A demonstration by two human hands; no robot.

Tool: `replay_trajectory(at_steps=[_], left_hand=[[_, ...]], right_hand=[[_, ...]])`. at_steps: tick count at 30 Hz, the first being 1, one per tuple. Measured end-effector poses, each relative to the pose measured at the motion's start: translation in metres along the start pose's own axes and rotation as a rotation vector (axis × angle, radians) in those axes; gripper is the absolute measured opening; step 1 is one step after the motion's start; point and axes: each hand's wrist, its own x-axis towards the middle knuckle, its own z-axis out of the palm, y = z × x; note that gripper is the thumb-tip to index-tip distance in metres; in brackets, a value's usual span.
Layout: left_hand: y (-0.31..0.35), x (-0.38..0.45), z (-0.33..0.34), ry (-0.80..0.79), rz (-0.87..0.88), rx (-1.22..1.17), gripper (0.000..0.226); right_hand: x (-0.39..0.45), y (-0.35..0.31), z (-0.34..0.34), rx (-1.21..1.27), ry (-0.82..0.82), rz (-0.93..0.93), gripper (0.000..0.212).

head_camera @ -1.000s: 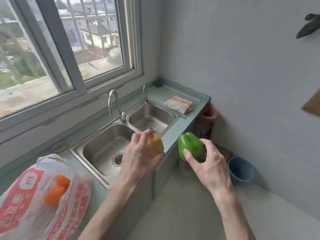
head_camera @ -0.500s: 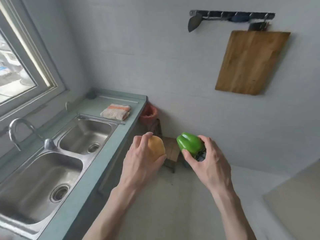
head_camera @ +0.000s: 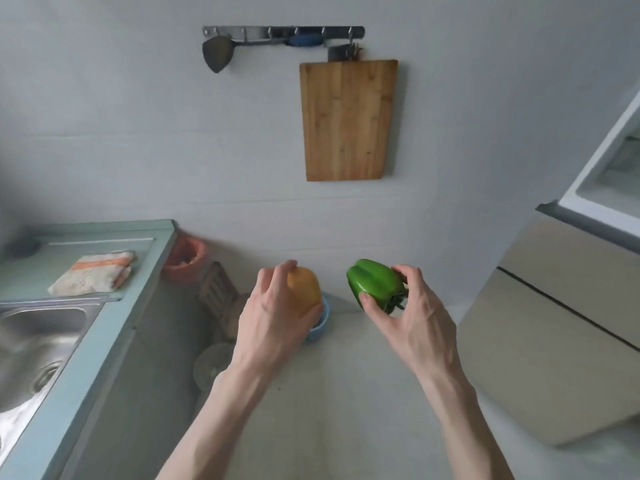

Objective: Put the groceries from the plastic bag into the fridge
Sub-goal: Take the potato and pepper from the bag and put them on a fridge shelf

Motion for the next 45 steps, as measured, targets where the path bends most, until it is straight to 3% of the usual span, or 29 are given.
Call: replay_trajectory(at_steps=[12, 30, 45], left_hand=[[0.082, 0.078, 0.106, -0.143, 0.245, -0.124, 0.072], [0.197, 0.247, 0.269, -0.377, 0.514, -0.316, 0.073], [0.305, 0.268, 0.391, -0.586, 0.709, -0.411, 0.071]], right_hand=[[0.055, 0.082, -0.058, -0.098, 0.174, 0.190, 0.060], [0.214, 0.181, -0.101, -0.214, 0.349, 0.435, 0.065], [0.233, 0.276, -0.164, -0.150, 0.610, 0.613, 0.048]])
